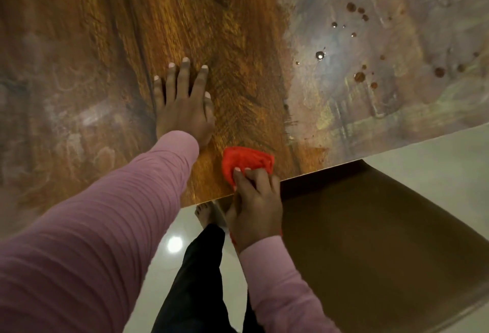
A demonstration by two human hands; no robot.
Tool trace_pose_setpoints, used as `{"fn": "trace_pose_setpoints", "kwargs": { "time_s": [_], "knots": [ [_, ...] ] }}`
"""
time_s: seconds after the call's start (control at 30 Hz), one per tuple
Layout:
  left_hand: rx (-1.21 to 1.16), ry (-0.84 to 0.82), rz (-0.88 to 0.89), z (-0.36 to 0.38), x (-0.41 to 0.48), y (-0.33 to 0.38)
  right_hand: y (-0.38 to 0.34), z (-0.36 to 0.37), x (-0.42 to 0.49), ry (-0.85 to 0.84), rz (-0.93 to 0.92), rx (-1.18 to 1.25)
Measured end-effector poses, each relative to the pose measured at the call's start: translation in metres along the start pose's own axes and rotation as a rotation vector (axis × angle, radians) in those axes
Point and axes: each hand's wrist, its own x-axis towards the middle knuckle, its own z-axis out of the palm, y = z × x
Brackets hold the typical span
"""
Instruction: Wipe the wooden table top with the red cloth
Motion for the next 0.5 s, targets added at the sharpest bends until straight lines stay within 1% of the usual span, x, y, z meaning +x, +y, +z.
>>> {"fn": "trace_pose_setpoints", "kwargs": {
  "time_s": [0.07, 0.17, 0.23, 0.33, 0.37, 0.4, 0.47, 0.5],
  "knots": [
    [-0.007, -0.006, 0.01, 0.0, 0.001, 0.0, 0.022, -0.013, 0.007, 0.013, -0.004, -0.036],
    [-0.01, -0.002, 0.001, 0.001, 0.0, -0.001, 0.073, -0.045, 0.034, 0.176, 0.149, -0.075],
    [-0.01, 0.005, -0.004, 0.0, 0.0, 0.0, 0.101, -0.065, 0.05, 0.176, 0.237, -0.088],
    [-0.008, 0.01, -0.024, 0.0, 0.0, 0.002, 0.095, -0.065, 0.056, 0.188, 0.312, -0.015],
    [0.0, 0.013, -0.029, -0.001, 0.0, 0.003, 0.085, -0.06, 0.051, 0.163, 0.287, 0.013],
    [0.008, 0.019, -0.036, -0.001, 0.0, 0.004, 0.073, -0.054, 0.045, 0.098, 0.21, 0.03],
    [0.012, 0.021, -0.041, 0.001, 0.0, 0.004, 0.058, -0.047, 0.033, -0.039, -0.023, 0.02],
    [0.014, 0.016, -0.036, 0.001, 0.0, 0.005, 0.06, -0.048, 0.032, -0.082, -0.108, 0.011]
  ]
}}
